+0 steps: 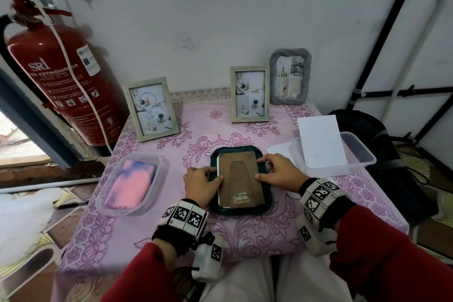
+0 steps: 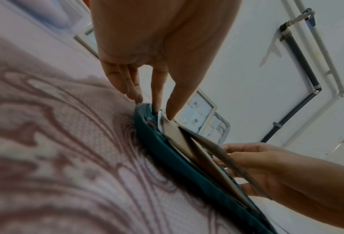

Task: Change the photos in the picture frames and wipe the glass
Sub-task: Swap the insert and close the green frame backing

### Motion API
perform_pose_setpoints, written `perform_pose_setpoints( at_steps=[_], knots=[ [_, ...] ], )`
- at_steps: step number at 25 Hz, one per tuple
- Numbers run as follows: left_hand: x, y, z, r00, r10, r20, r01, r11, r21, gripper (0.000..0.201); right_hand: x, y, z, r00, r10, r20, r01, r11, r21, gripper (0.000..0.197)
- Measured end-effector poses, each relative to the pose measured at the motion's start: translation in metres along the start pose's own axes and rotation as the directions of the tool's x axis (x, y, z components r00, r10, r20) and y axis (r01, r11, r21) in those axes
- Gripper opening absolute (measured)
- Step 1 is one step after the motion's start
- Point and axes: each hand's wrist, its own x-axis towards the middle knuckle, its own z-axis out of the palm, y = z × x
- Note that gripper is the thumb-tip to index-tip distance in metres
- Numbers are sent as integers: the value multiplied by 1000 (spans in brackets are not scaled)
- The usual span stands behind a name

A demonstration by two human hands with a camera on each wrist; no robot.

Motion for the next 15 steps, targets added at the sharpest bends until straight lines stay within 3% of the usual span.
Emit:
perform_pose_setpoints(
  at_steps=[4, 15],
  knots=[
    [1, -2, 0, 997, 45, 60, -35, 987, -154, 42, 1, 1, 0, 1000, -6, 29, 6, 1000, -5, 50],
    [2, -1, -6, 992, 111, 62, -104, 989, -102, 47, 5, 4, 4, 1000, 3, 27, -1, 998, -70, 42]
  ],
)
